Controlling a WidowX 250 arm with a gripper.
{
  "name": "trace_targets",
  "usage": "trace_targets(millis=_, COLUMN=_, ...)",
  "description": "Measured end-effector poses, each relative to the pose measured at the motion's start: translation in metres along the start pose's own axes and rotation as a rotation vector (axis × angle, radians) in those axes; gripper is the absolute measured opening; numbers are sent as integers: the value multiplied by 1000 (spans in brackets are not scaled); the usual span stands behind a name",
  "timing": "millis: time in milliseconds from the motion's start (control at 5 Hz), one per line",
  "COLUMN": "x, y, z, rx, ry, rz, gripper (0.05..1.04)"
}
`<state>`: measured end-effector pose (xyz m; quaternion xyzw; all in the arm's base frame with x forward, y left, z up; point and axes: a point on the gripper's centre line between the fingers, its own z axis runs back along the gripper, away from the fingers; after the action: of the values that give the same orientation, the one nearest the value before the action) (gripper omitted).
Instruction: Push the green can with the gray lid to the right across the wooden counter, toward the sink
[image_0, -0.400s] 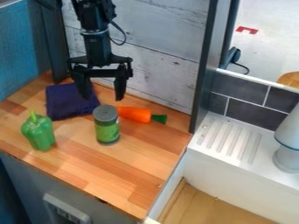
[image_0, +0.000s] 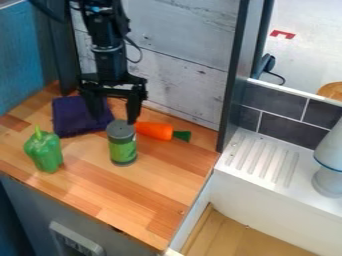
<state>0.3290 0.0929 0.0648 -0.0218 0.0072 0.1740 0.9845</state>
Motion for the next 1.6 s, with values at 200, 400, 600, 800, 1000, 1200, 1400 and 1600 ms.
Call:
trace_targets(millis=200, x=3, y=19, z=2, rx=-20, ry=-25, rz=-116, gripper=1001)
trace_targets(millis=400, x=4, y=22, z=21, rx=-55, ry=-86, rz=-210, gripper=1001)
trace_targets(millis=600, x=7, y=34, z=24, rx=-56, ry=-118, rz=-326, gripper=1001)
trace_targets(millis=800, x=12, y=45, z=15, rx=0, ry=-83, rz=-465, gripper=1001)
trace_targets(millis=1000, x=17, y=52, z=12, rx=52, ry=-103, rz=-463, gripper=1001)
trace_targets(millis=1200, x=19, y=54, z=-2, rx=54, ry=-91, rz=-465, gripper=1001)
trace_targets(millis=1400, x=18, y=53, z=-14, rx=39, ry=-69, rz=-472, gripper=1001)
trace_targets(millis=1600, x=17, y=52, z=-29, rx=24, ry=-37, rz=-476, gripper=1001)
